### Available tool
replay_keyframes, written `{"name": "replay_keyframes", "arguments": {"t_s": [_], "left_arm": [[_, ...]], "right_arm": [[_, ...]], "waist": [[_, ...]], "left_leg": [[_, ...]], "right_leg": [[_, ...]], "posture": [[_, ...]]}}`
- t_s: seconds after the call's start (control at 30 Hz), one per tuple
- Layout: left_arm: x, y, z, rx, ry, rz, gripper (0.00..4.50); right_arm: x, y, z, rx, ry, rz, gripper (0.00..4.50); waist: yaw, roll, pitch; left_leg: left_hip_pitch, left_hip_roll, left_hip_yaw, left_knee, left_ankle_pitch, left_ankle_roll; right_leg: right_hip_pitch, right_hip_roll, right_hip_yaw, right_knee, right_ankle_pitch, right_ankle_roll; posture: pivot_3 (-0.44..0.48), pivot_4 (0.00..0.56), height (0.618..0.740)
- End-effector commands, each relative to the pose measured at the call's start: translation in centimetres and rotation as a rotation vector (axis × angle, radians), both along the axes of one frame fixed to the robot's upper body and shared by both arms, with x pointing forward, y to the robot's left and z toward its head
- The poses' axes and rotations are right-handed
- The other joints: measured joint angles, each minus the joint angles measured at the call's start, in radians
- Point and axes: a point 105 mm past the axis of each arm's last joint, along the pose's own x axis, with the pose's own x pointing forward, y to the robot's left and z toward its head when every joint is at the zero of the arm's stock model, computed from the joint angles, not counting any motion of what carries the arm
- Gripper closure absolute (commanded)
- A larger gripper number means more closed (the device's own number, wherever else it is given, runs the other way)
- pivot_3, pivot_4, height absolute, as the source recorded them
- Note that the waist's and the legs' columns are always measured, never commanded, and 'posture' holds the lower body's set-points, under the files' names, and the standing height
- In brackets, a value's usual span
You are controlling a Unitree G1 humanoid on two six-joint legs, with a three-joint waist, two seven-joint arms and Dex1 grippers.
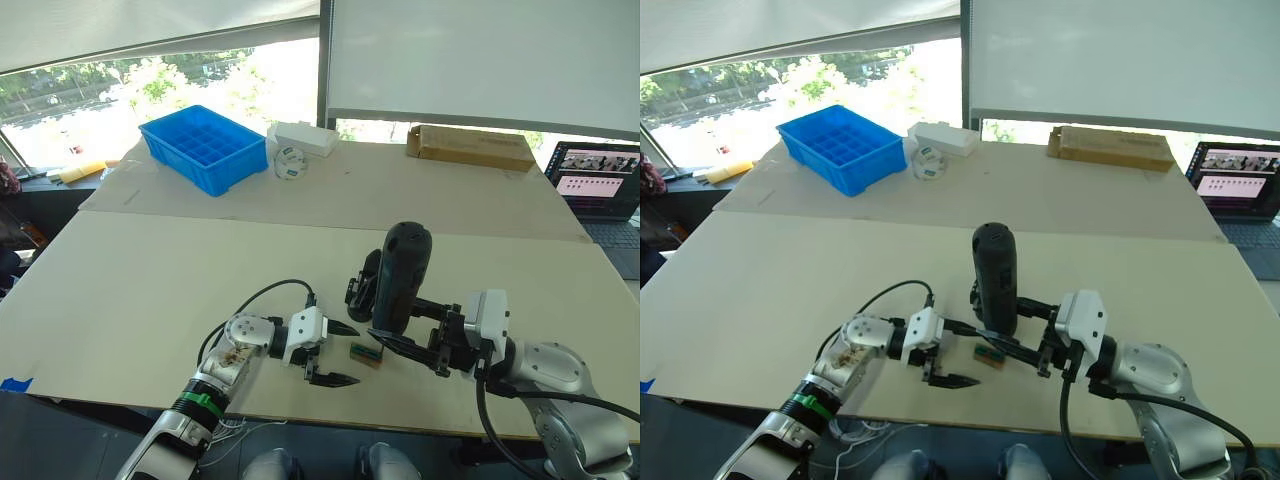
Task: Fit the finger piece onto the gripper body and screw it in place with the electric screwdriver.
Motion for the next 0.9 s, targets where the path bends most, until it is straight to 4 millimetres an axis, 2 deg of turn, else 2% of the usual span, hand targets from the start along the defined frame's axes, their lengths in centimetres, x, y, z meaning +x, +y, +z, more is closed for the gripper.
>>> {"name": "replay_keyframes", "arguments": {"t_s": [0.03,0.9], "left_arm": [[-0.79,-0.6,-0.98,0.027,0.032,-0.027,0.0],[-0.87,-0.49,-1.18,0.038,0.039,-0.021,0.0]], "right_arm": [[-0.43,0.19,1.35,0.027,-0.083,0.013,2.58],[-0.16,0.44,1.05,0.015,-0.095,0.007,2.58]], "waist": [[0.0,0.0,0.0],[0.0,0.0,0.0]], "left_leg": [[0.0,0.0,0.0,0.0,0.0,0.0],[-0.001,0.0,-0.001,0.0,-0.001,0.001]], "right_leg": [[0.0,0.0,0.0,0.0,0.0,0.0],[0.0,0.0,0.0,-0.004,0.001,0.001]], "posture": [[0.0,0.15,0.74],[0.0,0.15,0.74]]}}
